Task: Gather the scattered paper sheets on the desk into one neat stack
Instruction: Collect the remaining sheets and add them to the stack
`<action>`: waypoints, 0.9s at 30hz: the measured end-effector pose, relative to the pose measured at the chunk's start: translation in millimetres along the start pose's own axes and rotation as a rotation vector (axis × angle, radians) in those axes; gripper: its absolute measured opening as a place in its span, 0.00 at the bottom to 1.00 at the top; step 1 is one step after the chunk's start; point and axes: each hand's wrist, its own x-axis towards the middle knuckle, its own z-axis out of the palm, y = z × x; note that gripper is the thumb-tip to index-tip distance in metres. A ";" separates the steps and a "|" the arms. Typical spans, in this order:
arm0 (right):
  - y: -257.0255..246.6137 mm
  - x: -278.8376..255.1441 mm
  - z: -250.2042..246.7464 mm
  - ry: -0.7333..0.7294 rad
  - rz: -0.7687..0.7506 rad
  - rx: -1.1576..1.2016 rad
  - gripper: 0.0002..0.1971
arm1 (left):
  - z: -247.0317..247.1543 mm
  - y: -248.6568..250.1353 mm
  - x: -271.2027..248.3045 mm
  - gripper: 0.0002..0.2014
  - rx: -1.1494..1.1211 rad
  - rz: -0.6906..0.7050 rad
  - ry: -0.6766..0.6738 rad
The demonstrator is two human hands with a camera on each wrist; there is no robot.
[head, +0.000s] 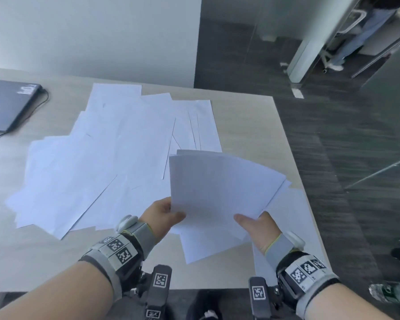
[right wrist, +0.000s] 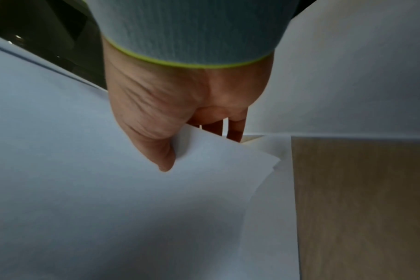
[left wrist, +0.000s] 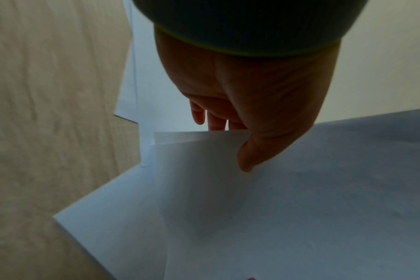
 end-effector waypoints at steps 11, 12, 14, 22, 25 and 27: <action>17.6 -48.5 39.4 -0.068 -0.059 0.162 0.08 | -13.4 -48.5 -45.9 0.25 -0.330 -0.248 -0.021; 17.8 -47.0 40.2 -0.089 -0.065 0.171 0.08 | -11.8 -54.1 -45.2 0.26 -0.326 -0.267 0.000; 20.9 -43.5 42.8 -0.188 -0.074 0.179 0.06 | -11.1 -67.3 -45.2 0.29 -0.308 -0.311 0.058; 49.4 11.0 32.2 -0.057 -0.257 -0.599 0.23 | -27.5 -116.3 -49.8 0.15 -0.278 -0.478 0.390; 52.4 26.0 33.5 -0.061 -0.272 -0.874 0.37 | -28.5 -125.1 -51.2 0.14 -0.307 -0.524 0.459; 58.1 34.2 39.0 -0.106 -0.265 -1.020 0.48 | -22.3 -124.9 -51.0 0.11 -0.312 -0.524 0.487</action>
